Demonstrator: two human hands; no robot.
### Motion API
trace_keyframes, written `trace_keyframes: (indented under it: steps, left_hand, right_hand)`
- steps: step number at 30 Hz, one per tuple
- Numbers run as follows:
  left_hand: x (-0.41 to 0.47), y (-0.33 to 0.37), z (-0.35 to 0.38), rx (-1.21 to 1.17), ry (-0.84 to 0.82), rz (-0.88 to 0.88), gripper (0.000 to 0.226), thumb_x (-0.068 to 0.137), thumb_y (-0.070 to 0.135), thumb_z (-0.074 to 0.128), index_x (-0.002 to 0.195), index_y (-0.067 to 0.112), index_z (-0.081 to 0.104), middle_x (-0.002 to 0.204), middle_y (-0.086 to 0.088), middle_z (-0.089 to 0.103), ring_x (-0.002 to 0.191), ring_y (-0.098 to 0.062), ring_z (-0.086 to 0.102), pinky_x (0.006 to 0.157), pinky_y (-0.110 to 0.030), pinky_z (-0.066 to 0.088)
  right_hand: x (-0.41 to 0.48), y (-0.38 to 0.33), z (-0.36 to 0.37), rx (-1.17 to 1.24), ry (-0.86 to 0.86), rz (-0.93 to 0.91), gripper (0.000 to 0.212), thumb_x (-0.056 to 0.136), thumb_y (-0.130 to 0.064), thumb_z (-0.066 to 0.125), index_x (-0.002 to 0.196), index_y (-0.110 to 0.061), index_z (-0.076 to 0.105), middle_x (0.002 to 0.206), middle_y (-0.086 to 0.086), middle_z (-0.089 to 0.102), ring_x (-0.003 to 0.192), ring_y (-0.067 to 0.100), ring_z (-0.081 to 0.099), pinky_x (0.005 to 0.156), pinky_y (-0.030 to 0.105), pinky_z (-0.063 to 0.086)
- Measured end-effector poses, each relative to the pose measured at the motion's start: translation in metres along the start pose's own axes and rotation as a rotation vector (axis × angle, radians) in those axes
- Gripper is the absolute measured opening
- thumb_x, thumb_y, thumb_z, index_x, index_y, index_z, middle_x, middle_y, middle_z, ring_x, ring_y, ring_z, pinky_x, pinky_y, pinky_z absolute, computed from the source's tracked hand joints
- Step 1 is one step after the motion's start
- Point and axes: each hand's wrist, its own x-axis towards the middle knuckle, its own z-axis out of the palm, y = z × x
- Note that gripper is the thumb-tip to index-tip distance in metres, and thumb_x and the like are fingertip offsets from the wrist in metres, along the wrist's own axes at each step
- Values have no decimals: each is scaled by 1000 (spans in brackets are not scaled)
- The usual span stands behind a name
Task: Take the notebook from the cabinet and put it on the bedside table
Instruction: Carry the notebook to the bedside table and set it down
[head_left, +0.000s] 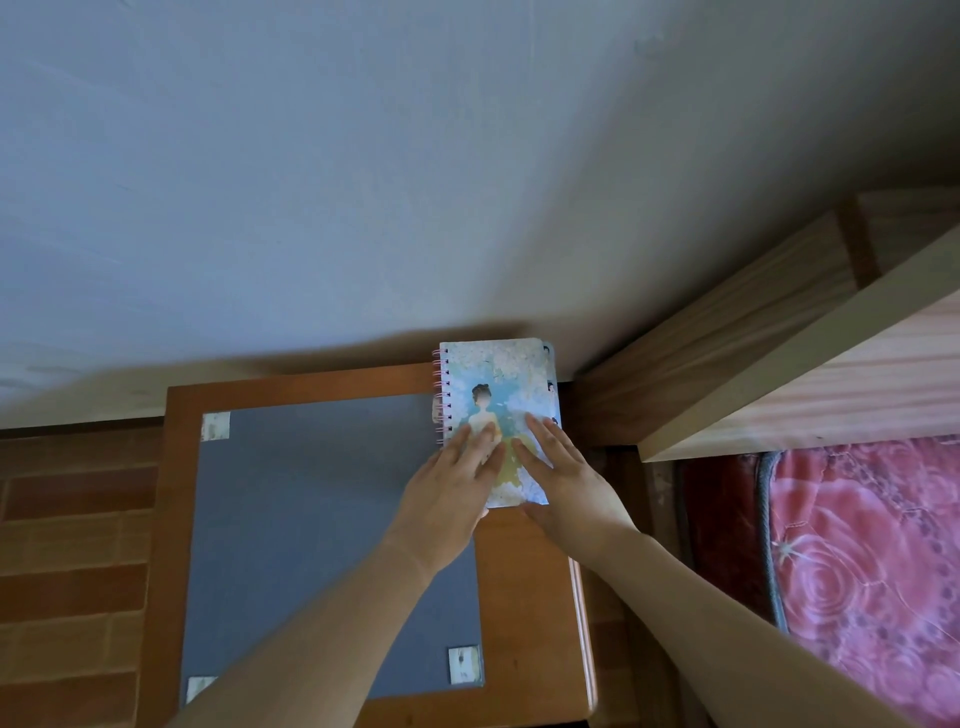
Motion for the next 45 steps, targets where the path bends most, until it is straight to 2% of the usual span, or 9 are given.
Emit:
trace_keyframes:
  steps: [6,9,12,18,22,25,29,40,45]
  left_hand:
    - [-3,-4,-4,-27,13,15,79,57,28,86,127,13,53,137,-7,50,124,-29,49,87,-33,50]
    - [-1,-1,-7,-45,-6,51,68,84,23,64,142,16,29,152,-7,23,140,-30,21,107,-38,32]
    - [0,0,-13,-29,-26,31,64,91,24,51,145,18,17,155,-6,10,142,-29,9,111,-38,23]
    - [-7,-2,-31,-35,-39,-11,62,92,28,49,144,19,18,156,-5,8,142,-28,9,109,-40,25]
    - [-20,-3,-49,-74,-83,-63,59,93,33,44,144,19,18,155,-5,12,140,-27,15,109,-42,26]
    - [-32,-2,-71,-82,-90,-66,57,93,34,42,143,17,21,154,-7,16,139,-28,17,108,-44,28]
    - [-50,1,-114,-133,-37,-67,57,92,31,46,142,16,24,153,-6,17,140,-27,15,108,-44,28]
    - [-143,26,-252,-236,233,-16,49,92,36,45,136,14,38,144,-5,38,131,-23,35,102,-40,36]
    - [-186,40,-313,-257,347,6,51,93,37,43,138,15,36,145,-5,37,133,-20,32,104,-35,31]
  right_hand:
    - [-1,-6,3,-1,-1,26,68,91,-24,55,145,-28,15,157,-6,-7,143,13,-12,102,35,43]
    - [0,-6,3,-14,10,36,68,89,-26,57,144,-30,17,157,-7,-6,143,12,-11,104,36,41]
    - [-3,-9,-1,-6,12,40,67,89,-26,58,143,-31,20,157,-8,-2,143,12,-8,104,36,41]
    - [-11,-15,-21,8,3,81,62,90,-30,55,143,-28,23,157,-7,2,144,12,2,103,34,39]
    - [-18,-27,-41,99,38,168,58,88,-33,57,140,-26,32,150,-3,29,135,17,32,99,34,44]
    - [-31,-42,-61,157,79,224,56,86,-34,60,137,-24,37,143,-2,41,128,17,42,99,34,44]
    - [-56,-69,-93,185,141,211,57,86,-32,61,137,-23,37,143,-2,41,128,17,42,100,33,43]
    - [-145,-152,-196,175,313,123,59,84,-32,63,136,-21,38,142,0,41,129,20,38,104,29,33]
    - [-192,-191,-239,192,447,106,57,85,-32,61,136,-17,40,139,2,44,129,19,39,105,26,29]
